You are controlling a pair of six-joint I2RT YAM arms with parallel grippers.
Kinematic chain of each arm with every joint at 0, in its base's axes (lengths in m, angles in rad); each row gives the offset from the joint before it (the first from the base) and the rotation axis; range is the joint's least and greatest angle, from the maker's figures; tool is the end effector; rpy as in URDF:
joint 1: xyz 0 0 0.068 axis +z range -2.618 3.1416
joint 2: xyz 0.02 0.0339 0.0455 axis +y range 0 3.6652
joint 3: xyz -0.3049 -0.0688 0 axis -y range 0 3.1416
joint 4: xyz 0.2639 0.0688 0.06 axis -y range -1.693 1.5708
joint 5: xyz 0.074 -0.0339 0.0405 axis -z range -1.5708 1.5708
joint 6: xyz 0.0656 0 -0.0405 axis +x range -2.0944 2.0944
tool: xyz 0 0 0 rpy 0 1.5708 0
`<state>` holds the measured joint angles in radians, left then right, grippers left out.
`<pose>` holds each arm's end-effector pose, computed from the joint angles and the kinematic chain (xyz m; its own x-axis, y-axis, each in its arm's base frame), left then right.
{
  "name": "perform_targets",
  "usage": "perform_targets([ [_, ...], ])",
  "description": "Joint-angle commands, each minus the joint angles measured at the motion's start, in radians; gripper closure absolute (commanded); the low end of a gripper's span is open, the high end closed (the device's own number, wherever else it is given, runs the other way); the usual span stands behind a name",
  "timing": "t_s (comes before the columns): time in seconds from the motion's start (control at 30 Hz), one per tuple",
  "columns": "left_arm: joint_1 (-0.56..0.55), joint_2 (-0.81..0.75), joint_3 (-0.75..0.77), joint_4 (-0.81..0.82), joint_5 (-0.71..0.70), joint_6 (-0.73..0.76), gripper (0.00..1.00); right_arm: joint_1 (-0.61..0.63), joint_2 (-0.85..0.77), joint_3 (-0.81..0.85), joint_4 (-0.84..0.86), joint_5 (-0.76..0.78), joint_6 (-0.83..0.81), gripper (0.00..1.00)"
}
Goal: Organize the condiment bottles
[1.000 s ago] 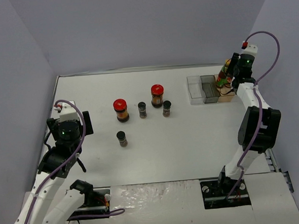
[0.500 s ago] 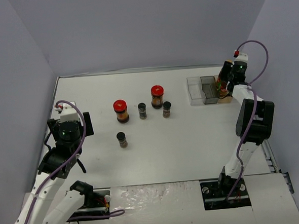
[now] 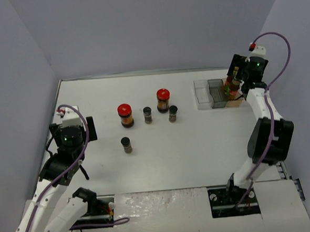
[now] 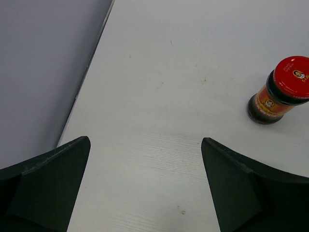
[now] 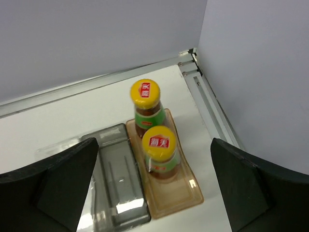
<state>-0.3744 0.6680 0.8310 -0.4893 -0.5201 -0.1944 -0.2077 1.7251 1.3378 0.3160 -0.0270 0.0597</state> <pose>0.1565 -0.0265 0.3624 -0.2694 -0.0743 -0.9602 -0.1761 0.9840 -0.0267 0.4633 -0.0958 0.3607 -0.0589 0.0734 -0.9956 0.1836 0.9811 0.0614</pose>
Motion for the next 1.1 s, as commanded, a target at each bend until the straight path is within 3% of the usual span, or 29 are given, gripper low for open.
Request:
perform_targets([
  [0.0, 0.005, -0.004, 0.025, 0.052, 0.010, -0.004, 0.03, 0.072, -0.257, -0.044, -0.122, -0.068, -0.005, 0.00],
  [0.2, 0.005, -0.002, 0.029, 0.051, 0.025, -0.005, 0.03, 0.255, -0.428, -0.130, -0.217, -0.219, -0.021, 0.00],
  [0.33, 0.006, -0.001, 0.031, 0.047, 0.032, -0.005, 0.03, 0.415, -0.408, -0.125, -0.219, -0.293, -0.079, 0.00],
  [0.6, 0.005, -0.007, 0.025, 0.049, 0.031, 0.000, 0.03, 0.537, -0.136, 0.013, -0.222, -0.496, -0.210, 0.00],
  [0.87, 0.005, 0.007, 0.025, 0.049, 0.037, 0.004, 0.03, 0.583, 0.105, 0.148, -0.218, -0.476, -0.261, 0.00],
  [1.07, 0.005, 0.005, 0.022, 0.053, 0.032, 0.006, 0.03, 0.599, 0.190, 0.200, -0.198, -0.434, -0.261, 0.00],
])
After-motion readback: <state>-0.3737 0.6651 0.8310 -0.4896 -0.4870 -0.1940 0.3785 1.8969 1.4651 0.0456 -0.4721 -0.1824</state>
